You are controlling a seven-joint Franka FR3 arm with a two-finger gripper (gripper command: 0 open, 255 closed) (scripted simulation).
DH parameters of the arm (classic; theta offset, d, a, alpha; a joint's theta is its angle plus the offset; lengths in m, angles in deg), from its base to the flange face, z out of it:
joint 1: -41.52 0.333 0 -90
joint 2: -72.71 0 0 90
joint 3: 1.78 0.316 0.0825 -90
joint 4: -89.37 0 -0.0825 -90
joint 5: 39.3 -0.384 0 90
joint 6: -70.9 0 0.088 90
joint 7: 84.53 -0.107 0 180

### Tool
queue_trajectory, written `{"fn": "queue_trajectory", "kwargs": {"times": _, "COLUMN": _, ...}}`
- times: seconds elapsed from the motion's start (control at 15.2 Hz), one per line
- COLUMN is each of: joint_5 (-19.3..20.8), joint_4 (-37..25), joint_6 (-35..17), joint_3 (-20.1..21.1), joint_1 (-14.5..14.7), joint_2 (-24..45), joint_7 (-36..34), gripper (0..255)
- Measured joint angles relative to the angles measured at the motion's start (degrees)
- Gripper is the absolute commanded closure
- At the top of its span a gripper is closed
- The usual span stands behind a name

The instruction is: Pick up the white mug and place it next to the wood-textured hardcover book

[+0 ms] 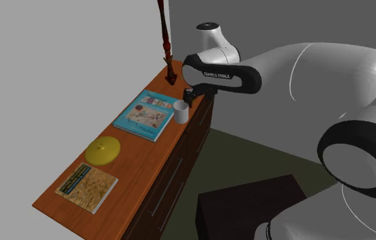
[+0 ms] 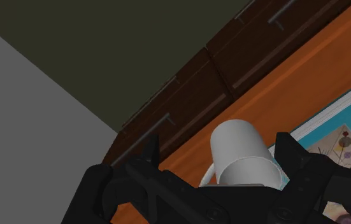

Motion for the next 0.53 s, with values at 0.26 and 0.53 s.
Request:
{"fn": "queue_trajectory", "kwargs": {"times": 0.26, "joint_5": 2.34, "joint_4": -6.19, "joint_6": -1.0, "joint_3": 1.59, "joint_1": 1.64, "joint_2": 7.95, "joint_7": -2.77, "gripper": 0}}
{"fn": "queue_trajectory", "kwargs": {"times": 0.53, "joint_5": 5.08, "joint_4": -14.39, "joint_6": -0.81, "joint_3": 2.35, "joint_1": 3.59, "joint_2": 16.77, "joint_7": -4.88, "gripper": 0}}
